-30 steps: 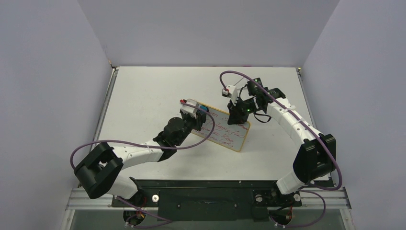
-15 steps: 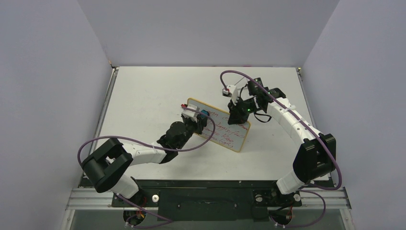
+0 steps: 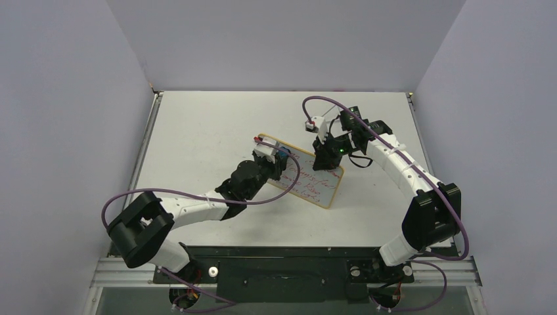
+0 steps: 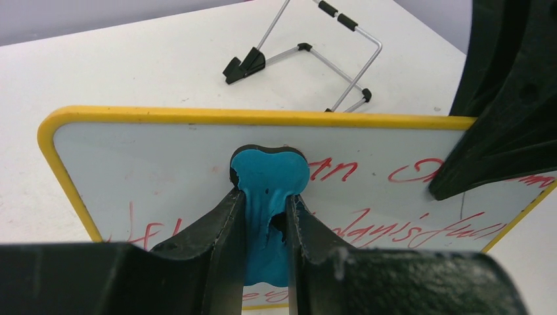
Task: Erase the whiteboard
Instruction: Erase the whiteboard at the center of the board.
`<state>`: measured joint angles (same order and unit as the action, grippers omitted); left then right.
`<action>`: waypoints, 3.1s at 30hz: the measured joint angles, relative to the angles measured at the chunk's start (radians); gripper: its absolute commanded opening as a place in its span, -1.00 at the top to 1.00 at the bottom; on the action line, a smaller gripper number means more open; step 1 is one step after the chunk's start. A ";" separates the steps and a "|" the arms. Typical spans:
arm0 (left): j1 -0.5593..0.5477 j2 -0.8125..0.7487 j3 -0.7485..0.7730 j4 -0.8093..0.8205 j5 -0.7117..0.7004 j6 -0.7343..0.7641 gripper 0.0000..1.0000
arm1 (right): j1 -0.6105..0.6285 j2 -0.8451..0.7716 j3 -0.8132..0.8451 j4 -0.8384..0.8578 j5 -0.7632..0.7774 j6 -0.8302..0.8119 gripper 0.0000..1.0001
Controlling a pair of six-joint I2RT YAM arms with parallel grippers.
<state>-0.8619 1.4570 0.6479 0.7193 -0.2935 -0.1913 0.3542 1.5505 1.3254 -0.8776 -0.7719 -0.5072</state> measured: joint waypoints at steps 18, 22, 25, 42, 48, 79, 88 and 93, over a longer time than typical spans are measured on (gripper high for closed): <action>-0.027 0.056 -0.075 0.111 -0.042 0.011 1.00 | 0.002 0.002 0.001 0.000 -0.003 -0.003 1.00; -0.028 0.072 -0.089 0.140 -0.044 0.011 1.00 | 0.001 0.002 0.001 0.000 -0.002 -0.002 1.00; -0.028 0.071 -0.088 0.138 -0.043 0.012 1.00 | 0.001 0.002 0.001 0.000 -0.002 -0.002 1.00; -0.061 0.001 0.037 -0.017 -0.024 0.064 1.00 | 0.003 0.003 0.002 -0.003 -0.006 -0.005 1.00; -0.068 -0.006 0.043 -0.013 -0.020 0.072 1.00 | 0.007 0.003 0.004 -0.006 -0.006 -0.008 1.00; -0.080 0.050 0.016 0.044 -0.023 0.059 1.00 | 0.000 0.008 0.008 -0.010 -0.003 -0.004 1.00; -0.085 0.028 0.033 0.045 0.011 0.045 1.00 | 0.006 0.008 0.008 -0.011 -0.008 -0.010 1.00; -0.084 0.050 0.018 0.093 0.001 0.042 1.00 | 0.006 0.008 0.008 -0.010 -0.009 -0.011 1.00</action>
<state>-0.9455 1.5066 0.6659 0.8124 -0.2928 -0.1497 0.3599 1.5585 1.3334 -0.8879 -0.7807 -0.5179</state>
